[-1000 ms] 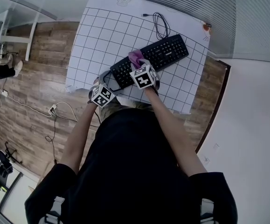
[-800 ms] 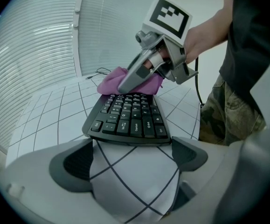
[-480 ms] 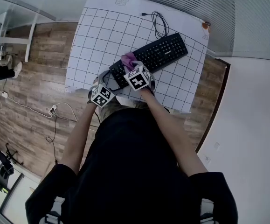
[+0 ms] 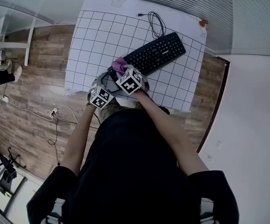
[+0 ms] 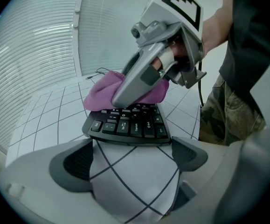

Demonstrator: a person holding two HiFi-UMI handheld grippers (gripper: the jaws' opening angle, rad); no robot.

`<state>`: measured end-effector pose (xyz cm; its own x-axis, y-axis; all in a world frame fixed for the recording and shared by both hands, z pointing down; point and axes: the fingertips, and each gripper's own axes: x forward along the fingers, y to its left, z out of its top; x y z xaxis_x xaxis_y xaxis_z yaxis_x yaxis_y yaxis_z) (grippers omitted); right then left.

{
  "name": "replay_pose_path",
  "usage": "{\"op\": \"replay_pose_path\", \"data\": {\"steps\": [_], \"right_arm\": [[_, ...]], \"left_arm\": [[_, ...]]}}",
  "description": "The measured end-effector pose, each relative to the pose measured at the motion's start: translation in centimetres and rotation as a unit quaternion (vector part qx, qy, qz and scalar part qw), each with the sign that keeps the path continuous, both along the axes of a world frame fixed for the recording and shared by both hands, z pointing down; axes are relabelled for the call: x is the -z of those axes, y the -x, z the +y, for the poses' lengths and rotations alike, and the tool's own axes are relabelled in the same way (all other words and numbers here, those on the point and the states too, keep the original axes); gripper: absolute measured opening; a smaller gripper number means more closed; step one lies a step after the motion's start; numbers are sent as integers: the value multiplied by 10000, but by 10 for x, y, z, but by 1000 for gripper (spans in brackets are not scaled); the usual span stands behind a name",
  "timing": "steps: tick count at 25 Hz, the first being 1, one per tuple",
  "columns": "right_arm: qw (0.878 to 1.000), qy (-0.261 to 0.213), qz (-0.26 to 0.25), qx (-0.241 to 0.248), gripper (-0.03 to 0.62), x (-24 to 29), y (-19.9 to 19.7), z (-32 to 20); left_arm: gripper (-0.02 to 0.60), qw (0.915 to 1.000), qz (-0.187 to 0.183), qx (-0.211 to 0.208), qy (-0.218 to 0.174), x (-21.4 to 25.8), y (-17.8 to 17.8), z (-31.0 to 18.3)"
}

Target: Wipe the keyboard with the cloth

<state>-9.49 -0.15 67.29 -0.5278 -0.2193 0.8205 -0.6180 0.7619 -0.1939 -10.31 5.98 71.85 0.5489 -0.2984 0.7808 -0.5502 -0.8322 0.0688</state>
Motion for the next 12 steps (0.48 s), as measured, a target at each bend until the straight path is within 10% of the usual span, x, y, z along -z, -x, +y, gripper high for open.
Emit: {"op": "replay_pose_path", "data": {"steps": [12], "right_arm": [[9972,147,-238,695,91,1,33,25]], "left_arm": [[505,10000,-21,-5,18,-1,0,1]]}}
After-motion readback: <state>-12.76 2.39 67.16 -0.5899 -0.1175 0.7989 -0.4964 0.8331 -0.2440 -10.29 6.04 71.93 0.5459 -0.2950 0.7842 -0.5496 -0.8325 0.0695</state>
